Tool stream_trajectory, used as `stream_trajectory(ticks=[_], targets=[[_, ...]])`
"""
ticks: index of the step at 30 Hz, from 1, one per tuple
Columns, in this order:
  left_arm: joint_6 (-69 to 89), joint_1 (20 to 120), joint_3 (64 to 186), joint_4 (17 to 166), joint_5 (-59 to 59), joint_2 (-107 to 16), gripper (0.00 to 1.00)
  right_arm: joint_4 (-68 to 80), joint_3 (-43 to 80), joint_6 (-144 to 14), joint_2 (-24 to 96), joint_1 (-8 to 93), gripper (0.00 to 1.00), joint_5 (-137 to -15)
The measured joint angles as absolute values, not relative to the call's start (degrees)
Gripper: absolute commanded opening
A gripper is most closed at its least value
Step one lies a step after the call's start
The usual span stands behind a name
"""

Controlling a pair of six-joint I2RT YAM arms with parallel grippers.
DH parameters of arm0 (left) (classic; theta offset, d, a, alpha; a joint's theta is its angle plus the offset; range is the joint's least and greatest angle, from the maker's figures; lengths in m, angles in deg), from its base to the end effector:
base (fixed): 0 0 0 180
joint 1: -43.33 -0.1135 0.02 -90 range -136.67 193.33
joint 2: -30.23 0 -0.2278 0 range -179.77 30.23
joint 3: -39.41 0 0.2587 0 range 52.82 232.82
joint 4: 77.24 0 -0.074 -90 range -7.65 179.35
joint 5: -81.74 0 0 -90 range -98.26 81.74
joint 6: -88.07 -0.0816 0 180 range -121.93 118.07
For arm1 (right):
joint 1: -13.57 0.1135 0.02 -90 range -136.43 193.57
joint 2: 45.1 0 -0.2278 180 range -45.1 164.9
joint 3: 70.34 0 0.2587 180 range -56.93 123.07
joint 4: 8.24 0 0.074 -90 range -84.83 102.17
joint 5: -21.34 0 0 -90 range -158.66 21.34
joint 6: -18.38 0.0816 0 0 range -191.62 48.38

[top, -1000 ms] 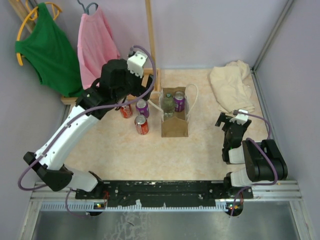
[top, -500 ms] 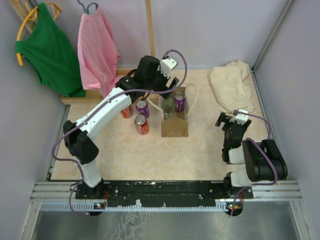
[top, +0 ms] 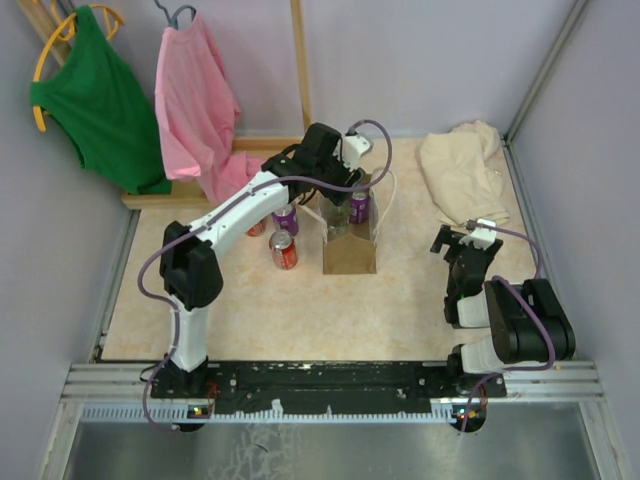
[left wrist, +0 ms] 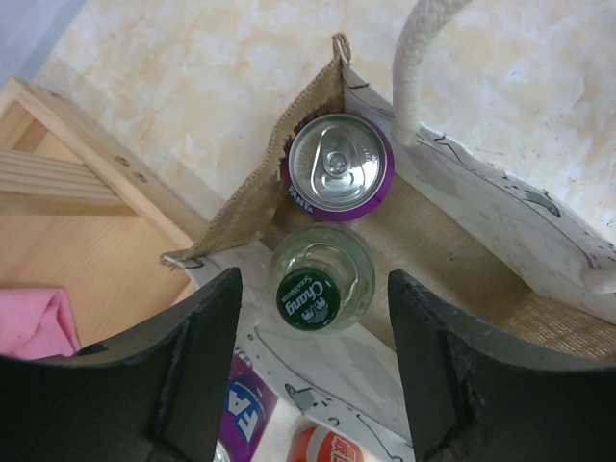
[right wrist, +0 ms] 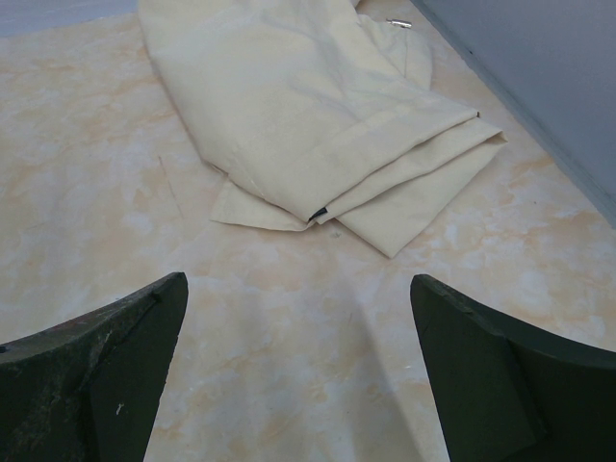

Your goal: Take the beverage out of the canvas bag

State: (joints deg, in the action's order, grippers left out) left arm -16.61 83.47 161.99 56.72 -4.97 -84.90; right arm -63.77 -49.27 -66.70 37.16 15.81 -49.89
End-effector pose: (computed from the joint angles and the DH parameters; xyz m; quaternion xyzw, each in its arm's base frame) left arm 0.3752 -0.3225 0.2563 0.4257 0.7938 -0.1208 0.4172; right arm 0.2653 -0.0159 0.0976 0.1265 0.7285 -0.0793 0.6686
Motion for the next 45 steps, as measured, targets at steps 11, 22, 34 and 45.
stream_trajectory(ticks=[11,22,34,45], targets=[[-17.39,83.47,166.14,53.77,-5.23,-89.54,0.73,-63.77,-49.27,-66.7,37.16,15.81,0.99,-49.89],[-17.31,83.49,165.68,51.83,-7.88,-90.96,0.78,-63.77,-49.27,-66.7,37.16,15.81,0.99,-49.89],[-17.26,83.51,164.96,52.24,-9.01,-92.49,0.78,-63.77,-49.27,-66.7,37.16,15.81,0.99,-49.89],[-17.24,83.84,164.74,52.07,-9.82,-95.04,0.78,-63.77,-49.27,-66.7,37.16,15.81,0.99,-49.89]])
